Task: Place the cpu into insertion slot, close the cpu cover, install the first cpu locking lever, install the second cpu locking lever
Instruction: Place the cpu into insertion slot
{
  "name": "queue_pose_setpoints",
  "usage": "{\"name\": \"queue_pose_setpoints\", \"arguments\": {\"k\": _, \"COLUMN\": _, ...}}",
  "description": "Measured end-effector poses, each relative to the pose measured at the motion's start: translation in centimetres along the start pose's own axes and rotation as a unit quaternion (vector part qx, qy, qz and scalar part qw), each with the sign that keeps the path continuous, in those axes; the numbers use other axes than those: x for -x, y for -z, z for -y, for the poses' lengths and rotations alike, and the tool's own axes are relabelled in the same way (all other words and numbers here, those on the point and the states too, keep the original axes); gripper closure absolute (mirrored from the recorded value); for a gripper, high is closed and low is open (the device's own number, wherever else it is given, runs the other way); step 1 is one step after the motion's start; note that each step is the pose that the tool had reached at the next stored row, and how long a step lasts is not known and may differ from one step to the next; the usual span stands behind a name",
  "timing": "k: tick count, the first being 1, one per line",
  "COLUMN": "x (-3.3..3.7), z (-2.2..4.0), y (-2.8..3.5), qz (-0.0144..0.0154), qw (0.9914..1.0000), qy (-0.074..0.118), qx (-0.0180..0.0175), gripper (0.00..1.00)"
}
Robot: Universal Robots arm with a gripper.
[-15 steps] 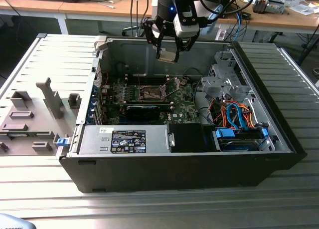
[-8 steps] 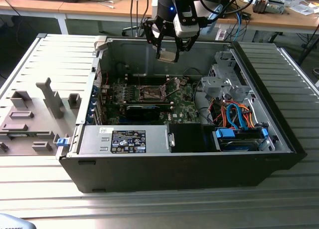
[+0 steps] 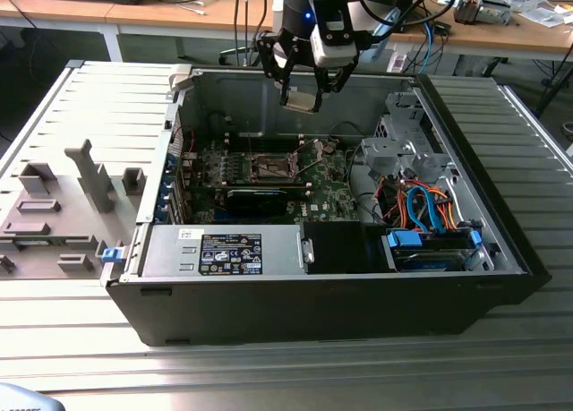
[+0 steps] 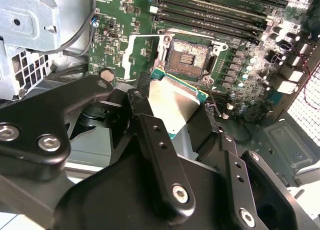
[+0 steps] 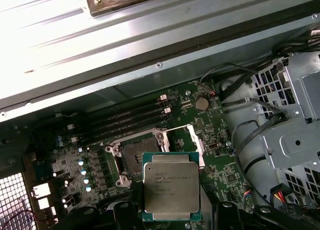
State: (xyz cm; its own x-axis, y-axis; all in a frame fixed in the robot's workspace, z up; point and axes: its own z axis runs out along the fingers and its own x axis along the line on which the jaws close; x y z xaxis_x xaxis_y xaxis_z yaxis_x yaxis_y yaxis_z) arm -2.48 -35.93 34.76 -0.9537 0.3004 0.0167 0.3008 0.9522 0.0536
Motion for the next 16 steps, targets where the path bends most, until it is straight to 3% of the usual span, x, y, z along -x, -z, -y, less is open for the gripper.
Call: {"name": "queue_pose_setpoints", "arguments": {"k": 16, "x": 0.0, "z": 0.0, "y": -0.01, "qz": 0.001, "qw": 0.99983, "qy": -0.018, "qx": 0.0003, "gripper": 0.46}}
